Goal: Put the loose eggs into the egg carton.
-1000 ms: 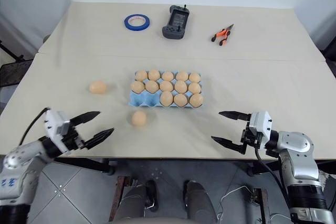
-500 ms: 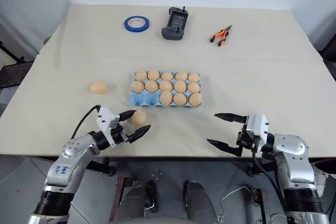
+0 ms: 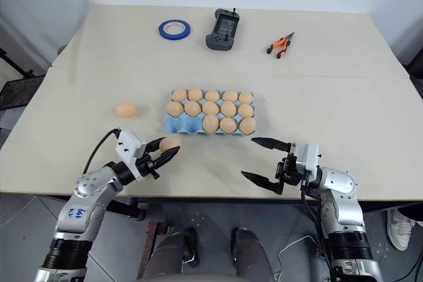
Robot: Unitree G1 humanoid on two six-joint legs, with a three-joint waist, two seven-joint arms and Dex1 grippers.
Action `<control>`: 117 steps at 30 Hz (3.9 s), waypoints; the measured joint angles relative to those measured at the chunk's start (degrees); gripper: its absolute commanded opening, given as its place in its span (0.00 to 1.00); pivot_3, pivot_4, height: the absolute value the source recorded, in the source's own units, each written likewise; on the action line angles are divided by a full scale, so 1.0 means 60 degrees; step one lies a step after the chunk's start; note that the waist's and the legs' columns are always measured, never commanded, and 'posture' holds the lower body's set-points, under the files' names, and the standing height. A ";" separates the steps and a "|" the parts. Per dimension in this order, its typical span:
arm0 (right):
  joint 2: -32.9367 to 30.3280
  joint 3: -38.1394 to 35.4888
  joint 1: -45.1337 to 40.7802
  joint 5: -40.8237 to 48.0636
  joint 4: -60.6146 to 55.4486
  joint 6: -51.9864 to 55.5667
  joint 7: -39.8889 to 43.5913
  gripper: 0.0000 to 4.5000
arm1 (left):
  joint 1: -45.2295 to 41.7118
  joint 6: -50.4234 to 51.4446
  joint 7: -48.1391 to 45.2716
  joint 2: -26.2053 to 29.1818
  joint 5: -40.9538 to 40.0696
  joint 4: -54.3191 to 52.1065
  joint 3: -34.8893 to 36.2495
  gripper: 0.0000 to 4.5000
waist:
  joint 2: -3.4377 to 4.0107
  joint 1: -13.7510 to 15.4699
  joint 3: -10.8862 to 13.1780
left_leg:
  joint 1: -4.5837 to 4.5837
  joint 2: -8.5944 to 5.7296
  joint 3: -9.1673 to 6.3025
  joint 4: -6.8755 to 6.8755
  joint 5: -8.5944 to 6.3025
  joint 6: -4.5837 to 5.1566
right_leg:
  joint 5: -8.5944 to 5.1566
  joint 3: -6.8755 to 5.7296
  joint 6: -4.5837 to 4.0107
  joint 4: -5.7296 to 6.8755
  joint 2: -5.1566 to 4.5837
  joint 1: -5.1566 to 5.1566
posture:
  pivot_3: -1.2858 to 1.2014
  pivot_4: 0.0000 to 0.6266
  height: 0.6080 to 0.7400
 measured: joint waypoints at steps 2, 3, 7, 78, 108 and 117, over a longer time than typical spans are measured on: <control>0.0003 -0.0001 0.0013 -0.0012 0.0054 -0.0089 -0.0009 1.00 | -0.0103 -0.0046 -0.0332 0.0217 -0.0173 -0.0001 0.0111 0.41 | 0.0000 0.0042 0.0000 | -0.0001 0.0000 0.0001 -0.0001 0.0000 0.0000 | 0.0000 0.0001 -0.0001 0.0000 0.0000 -0.0003 | 0.52 0.24 1.00; 0.0003 -0.0002 0.0030 -0.0020 0.0070 -0.0112 -0.0019 1.00 | -0.0257 -0.0060 -0.0549 0.0331 -0.0293 -0.0018 0.0135 0.41 | 0.0000 0.0061 0.0000 | -0.0001 0.0001 0.0001 -0.0001 0.0000 0.0000 | -0.0001 0.0000 -0.0002 0.0000 0.0000 -0.0002 | 0.52 0.24 1.00; 0.0005 -0.0010 0.0037 -0.0137 0.0300 -0.0285 -0.0154 1.00 | -0.1093 -0.0069 -0.1124 0.0546 -0.0521 0.0017 0.0106 0.41 | 0.0001 0.0131 -0.0001 | -0.0003 -0.0003 0.0004 0.0001 0.0000 0.0000 | 0.0000 -0.0002 0.0000 -0.0002 -0.0007 0.0001 | 0.52 0.24 1.00; -0.0534 -0.0048 -0.0063 -0.0548 0.0874 -0.1082 -0.0637 1.00 | -0.5593 -0.2727 0.0498 0.0787 0.1077 0.9508 0.1401 0.72 | -0.0019 0.0118 -0.0011 | -0.0004 0.0017 0.0021 0.0012 0.0006 -0.0004 | 0.0056 -0.0040 0.0111 0.0060 0.0003 -0.0027 | 0.52 0.24 1.00; -0.0335 0.0009 -0.0370 -0.0643 0.0887 -0.0916 -0.0910 1.00 | -0.4213 -0.1430 -0.2299 0.0118 -0.0136 0.4589 0.0073 0.91 | -0.0019 0.0117 -0.0012 | -0.0001 0.0009 0.0000 0.0069 0.0006 0.0001 | 0.0035 -0.0032 0.0072 0.0079 -0.0006 0.0003 | 0.52 0.24 1.00; -0.0422 -0.0018 -0.0124 -0.0638 0.0672 -0.0876 -0.0964 1.00 | -0.3279 -0.1760 -0.2722 0.1136 -0.0193 0.4610 0.0750 0.97 | -0.0018 0.0081 -0.0012 | 0.0006 0.0017 -0.0002 0.0036 0.0007 -0.0001 | 0.0036 -0.0038 0.0074 0.0081 -0.0001 -0.0011 | 0.52 0.24 1.00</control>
